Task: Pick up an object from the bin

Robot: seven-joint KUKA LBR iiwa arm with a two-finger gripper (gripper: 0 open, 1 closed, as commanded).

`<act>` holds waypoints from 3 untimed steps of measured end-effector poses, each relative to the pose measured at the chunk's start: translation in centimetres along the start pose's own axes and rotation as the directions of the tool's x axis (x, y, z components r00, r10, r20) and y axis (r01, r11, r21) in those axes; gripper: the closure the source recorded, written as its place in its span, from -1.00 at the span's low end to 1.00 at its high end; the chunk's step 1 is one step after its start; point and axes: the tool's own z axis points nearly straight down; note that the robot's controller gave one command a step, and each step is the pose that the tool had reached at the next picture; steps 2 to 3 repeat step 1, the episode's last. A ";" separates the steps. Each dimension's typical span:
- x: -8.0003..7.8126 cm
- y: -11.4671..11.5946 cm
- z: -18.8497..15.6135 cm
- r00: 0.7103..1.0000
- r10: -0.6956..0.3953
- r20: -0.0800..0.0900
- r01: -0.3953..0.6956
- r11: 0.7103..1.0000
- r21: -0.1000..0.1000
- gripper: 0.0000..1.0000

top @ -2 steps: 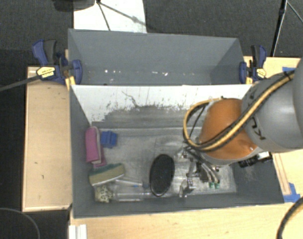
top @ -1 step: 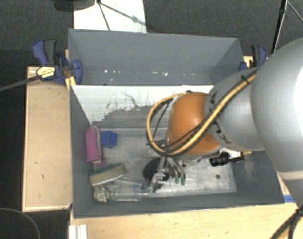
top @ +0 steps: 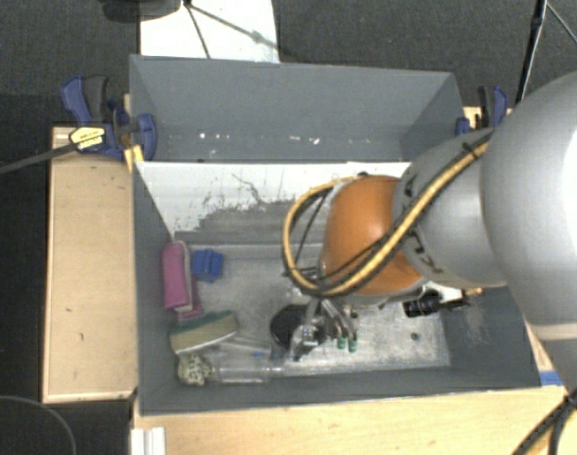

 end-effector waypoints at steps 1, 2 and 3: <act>-1.0 1.1 -11.5 1.000 -0.019 0.006 0.019 1.000 -0.002 1.00; -1.0 1.1 -11.5 1.000 -0.019 0.006 0.019 1.000 -0.002 1.00; -1.0 1.1 -11.5 1.000 -0.019 0.006 0.019 1.000 -0.002 1.00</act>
Offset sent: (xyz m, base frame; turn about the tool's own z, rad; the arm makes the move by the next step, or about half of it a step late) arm 0.0095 0.0088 0.1107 -0.0131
